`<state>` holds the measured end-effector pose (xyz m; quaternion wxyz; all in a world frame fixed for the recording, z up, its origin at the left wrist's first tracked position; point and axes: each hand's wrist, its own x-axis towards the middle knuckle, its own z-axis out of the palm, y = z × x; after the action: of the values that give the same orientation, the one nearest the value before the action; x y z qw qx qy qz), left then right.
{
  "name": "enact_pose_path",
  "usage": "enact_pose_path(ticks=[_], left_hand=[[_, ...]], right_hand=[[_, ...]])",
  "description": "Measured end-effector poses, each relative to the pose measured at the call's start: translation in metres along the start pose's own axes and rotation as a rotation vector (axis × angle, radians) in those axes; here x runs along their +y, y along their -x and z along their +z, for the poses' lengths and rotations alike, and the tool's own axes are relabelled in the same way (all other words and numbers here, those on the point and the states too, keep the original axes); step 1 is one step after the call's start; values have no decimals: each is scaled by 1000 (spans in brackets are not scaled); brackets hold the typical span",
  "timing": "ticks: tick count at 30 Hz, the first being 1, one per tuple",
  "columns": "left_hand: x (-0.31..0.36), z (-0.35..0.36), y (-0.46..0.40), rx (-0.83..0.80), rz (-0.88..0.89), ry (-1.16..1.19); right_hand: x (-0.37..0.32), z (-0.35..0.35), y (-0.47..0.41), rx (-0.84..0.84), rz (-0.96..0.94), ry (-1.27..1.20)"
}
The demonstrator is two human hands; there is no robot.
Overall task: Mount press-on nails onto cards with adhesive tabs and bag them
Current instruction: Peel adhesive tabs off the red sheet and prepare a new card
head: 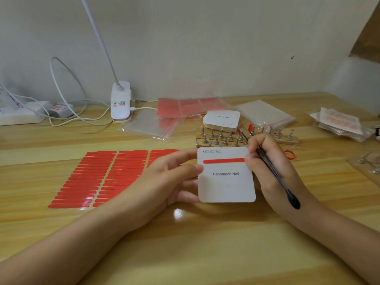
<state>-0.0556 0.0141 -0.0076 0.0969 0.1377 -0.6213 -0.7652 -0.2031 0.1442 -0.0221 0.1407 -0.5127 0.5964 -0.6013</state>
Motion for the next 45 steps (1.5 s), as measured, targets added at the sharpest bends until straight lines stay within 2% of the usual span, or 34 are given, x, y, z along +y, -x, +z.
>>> enact_pose_path(ticks=[4, 9, 11, 14, 19, 22, 25, 28, 45], left_hand=[[-4, 2, 0, 62, -9, -118], [-6, 4, 0, 140, 2, -133], [-6, 5, 0, 154, 8, -118], [-5, 6, 0, 183, 12, -87], [-2, 8, 0, 206, 2, -48], [-1, 9, 0, 206, -5, -46], [-2, 10, 0, 192, -9, -78], [-2, 11, 0, 174, -20, -101], [1, 14, 1, 151, -21, -121]], right_hand=[[1, 2, 0, 16, -30, 11], [0, 0, -4, 276, -78, 39], [-1, -5, -4, 326, -113, 72], [-4, -9, -1, 265, -141, 141], [-13, 1, 5, 80, -375, 377], [-13, 6, 7, 24, -401, 458], [-14, 9, 10, 40, -299, 430], [-15, 12, 12, 72, -164, 295], [-11, 11, 10, 78, -283, 418]])
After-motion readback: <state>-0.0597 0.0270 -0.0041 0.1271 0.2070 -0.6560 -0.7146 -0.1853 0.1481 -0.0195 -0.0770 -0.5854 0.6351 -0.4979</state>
